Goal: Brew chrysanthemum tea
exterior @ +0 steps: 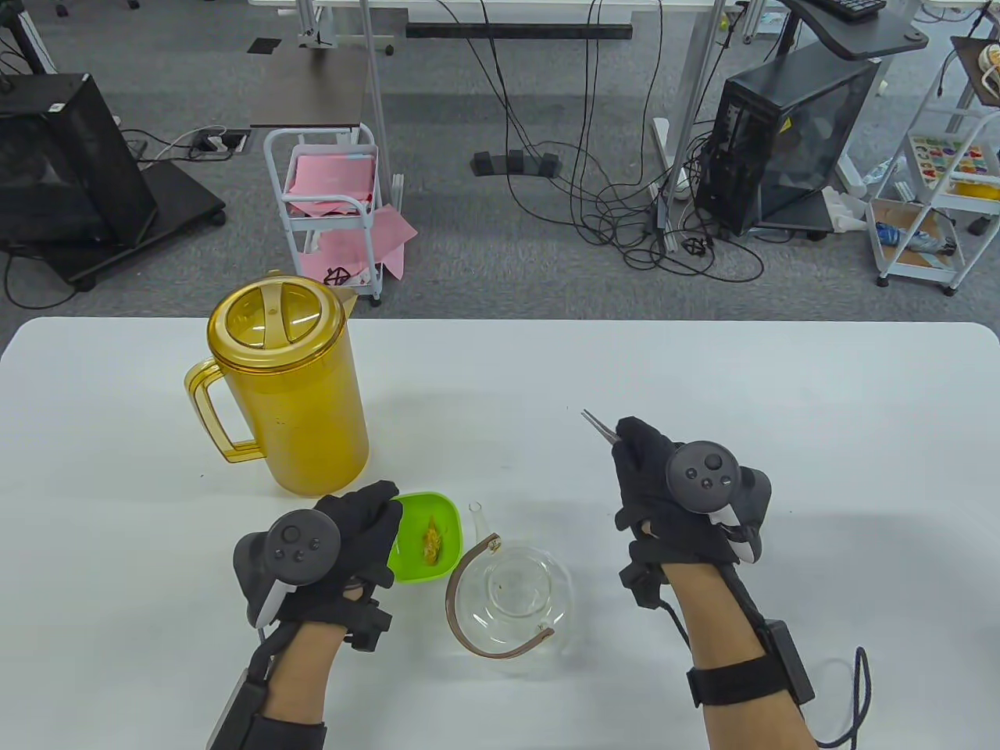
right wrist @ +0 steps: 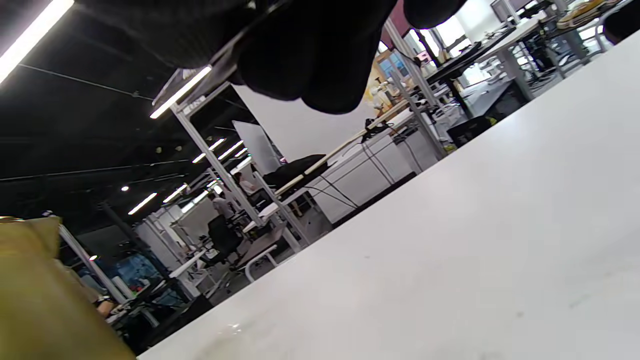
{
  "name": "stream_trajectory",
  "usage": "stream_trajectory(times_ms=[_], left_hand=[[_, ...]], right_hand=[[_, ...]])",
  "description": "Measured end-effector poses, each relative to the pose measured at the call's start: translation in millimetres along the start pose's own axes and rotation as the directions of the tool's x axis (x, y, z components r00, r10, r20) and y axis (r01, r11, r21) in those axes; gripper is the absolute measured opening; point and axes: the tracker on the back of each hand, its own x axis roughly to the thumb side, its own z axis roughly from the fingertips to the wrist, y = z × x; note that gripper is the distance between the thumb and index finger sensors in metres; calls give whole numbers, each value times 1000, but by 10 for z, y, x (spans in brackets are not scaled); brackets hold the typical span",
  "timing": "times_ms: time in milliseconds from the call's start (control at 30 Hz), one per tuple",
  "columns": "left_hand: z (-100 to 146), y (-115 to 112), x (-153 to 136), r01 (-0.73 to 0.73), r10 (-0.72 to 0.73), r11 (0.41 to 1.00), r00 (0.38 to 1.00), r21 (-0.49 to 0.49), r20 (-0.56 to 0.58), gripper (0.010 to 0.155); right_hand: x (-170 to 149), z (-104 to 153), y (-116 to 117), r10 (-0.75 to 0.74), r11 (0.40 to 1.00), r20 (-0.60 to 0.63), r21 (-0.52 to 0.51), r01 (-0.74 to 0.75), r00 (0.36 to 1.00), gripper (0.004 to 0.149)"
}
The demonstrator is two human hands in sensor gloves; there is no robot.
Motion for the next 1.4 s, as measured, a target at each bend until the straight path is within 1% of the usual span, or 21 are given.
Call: stream_trajectory(times_ms=[67, 167, 300, 367, 400, 533, 633, 733, 800, 867, 900, 1000, 1167, 1300, 1400], left_hand=[[2, -2, 7, 1, -1, 1000, 1000, 0, 2, 44], [3, -9, 7, 4, -4, 1000, 1000, 0, 4, 44], [5, -16, 12, 8, -8, 1000, 1000, -4, 4, 44], [6, -16, 14, 9, -8, 1000, 1000, -4, 4, 44], [6, -16, 14, 8, -8, 1000, 1000, -4, 4, 44], [8, -13, 22, 15, -15, 1000, 1000, 0, 7, 44], [15, -2, 44, 19, -19, 1000, 1000, 9, 12, 44], [20, -2, 65, 26, -27, 1000, 999, 12, 18, 44], [23, -2, 74, 32, -33, 999, 999, 14, 20, 44], [26, 0, 81, 44, -45, 999, 999, 19, 17, 44], [28, 4, 82, 52, -52, 998, 999, 24, 15, 44], [29, 7, 79, 55, -55, 998, 998, 29, 10, 44], [36, 5, 84, 66, -66, 997, 998, 37, 3, 44], [42, 13, 87, 67, -67, 997, 998, 48, -8, 44], [47, 11, 95, 69, -69, 996, 998, 54, -5, 44]], right_hand=[[175, 35, -19, -22, 999, 64, 29, 20, 998, 43], [413, 84, -7, -15, 997, 143, 75, 4, 990, 43], [749, 158, 64, -10, 988, 238, 153, -27, 971, 41], [923, 204, 118, -2, 984, 292, 172, -50, 956, 41], [954, 214, 129, 3, 983, 298, 174, -57, 955, 41], [1206, 307, 269, 96, 963, 366, 201, -179, 926, 42], [1344, 398, 415, 231, 932, 411, 166, -321, 882, 43], [1426, 478, 550, 348, 898, 422, 106, -427, 837, 43], [1461, 511, 615, 398, 878, 421, 83, -472, 815, 43], [1497, 544, 669, 465, 846, 410, 54, -530, 785, 43], [1522, 563, 700, 508, 822, 409, 35, -569, 758, 43], [1557, 596, 751, 528, 805, 406, 41, -592, 746, 43], [1610, 656, 822, 585, 762, 400, 26, -647, 705, 44], [1649, 706, 861, 602, 744, 399, 32, -667, 692, 44], [1654, 716, 933, 606, 737, 405, 35, -675, 684, 45]])
